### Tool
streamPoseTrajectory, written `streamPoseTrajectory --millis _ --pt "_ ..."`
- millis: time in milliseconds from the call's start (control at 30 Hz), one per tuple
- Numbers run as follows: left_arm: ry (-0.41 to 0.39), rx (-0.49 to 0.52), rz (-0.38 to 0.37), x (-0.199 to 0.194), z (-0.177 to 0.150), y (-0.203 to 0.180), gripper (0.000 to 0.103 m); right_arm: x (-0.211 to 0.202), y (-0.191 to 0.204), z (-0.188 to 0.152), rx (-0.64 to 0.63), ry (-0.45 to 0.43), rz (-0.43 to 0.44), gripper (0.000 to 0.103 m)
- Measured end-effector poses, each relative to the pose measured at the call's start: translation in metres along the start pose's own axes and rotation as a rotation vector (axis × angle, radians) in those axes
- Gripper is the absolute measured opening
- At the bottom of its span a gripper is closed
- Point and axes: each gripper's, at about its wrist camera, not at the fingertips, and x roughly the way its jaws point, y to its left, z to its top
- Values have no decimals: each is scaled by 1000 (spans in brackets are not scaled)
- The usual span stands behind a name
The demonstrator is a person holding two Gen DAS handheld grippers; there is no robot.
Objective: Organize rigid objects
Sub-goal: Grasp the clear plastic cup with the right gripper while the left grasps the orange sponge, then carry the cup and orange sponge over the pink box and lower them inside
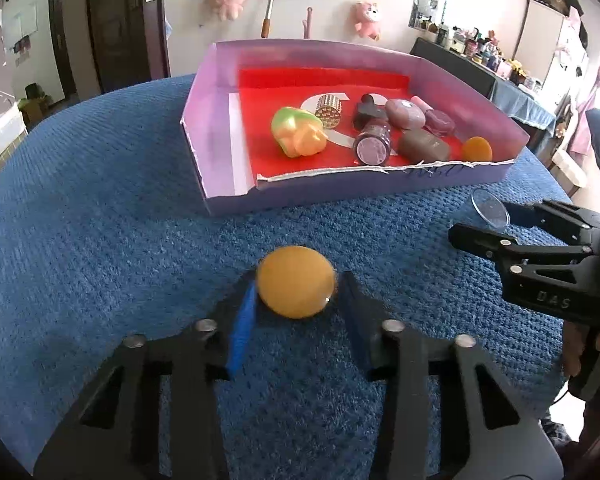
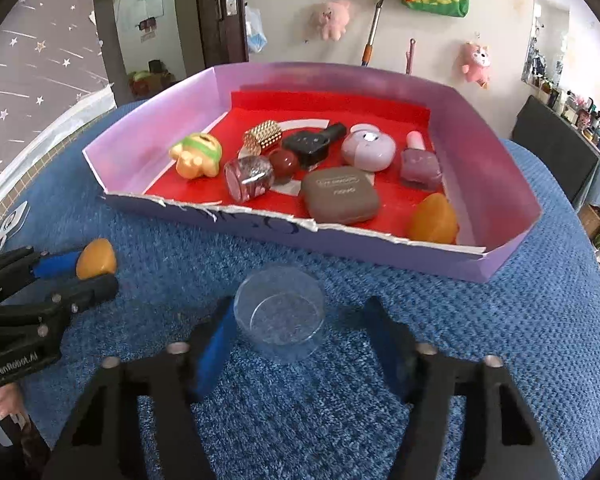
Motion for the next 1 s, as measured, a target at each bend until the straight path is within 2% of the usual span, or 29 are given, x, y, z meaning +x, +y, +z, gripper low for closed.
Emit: streamPoseTrajectory --millis 67,133,367,1000 --pt "-3 -17 -31 -2 1 2 36 -1 2 -1 -11 -16 2 42" --pt "-7 -22 -52 -5 1 2 36 -4 2 -2 -11 -21 18 42" --pt "-49 5 -51 -22 4 -8 36 -28 -3 -3 20 -85 57 42" --pt "-54 17 -54 -26 5 -19 36 -36 -1 -9 16 -81 69 42"
